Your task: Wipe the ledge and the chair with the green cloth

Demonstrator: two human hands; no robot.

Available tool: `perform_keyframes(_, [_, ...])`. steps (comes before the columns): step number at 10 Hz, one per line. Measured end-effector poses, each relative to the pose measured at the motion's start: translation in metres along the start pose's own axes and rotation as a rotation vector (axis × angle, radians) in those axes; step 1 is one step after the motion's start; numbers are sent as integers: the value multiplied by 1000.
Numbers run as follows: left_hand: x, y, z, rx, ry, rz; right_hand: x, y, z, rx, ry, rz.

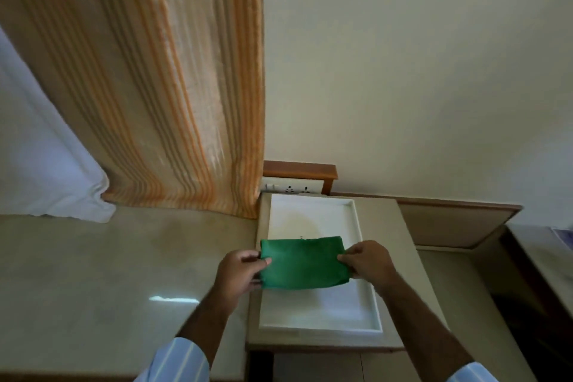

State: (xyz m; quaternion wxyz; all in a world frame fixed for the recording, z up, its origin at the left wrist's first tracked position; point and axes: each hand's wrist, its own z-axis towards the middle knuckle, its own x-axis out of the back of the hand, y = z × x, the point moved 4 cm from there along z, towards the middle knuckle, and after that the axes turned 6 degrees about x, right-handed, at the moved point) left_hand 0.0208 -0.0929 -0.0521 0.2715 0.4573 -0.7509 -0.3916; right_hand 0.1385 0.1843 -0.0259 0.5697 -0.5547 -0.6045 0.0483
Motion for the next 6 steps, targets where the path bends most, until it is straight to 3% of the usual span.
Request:
perform_keyframes(1, [-25, -6, 6, -33, 7, 134, 4, 25, 0, -5, 8, -187])
perform_keyframes(3, [-47, -3, 15, -96, 129, 458, 1, 43, 2, -24, 26, -302])
perform_keyframes(4, [-49, 2, 15, -148, 178, 768, 0, 39, 4, -2, 21, -364])
perform_keyframes(5, [-50, 22, 22, -309, 263, 994, 10, 24, 12, 124, 61, -447])
perform_keyframes(6, [-55, 62, 28, -501, 193, 1049, 33, -7, 19, 316, 90, -518])
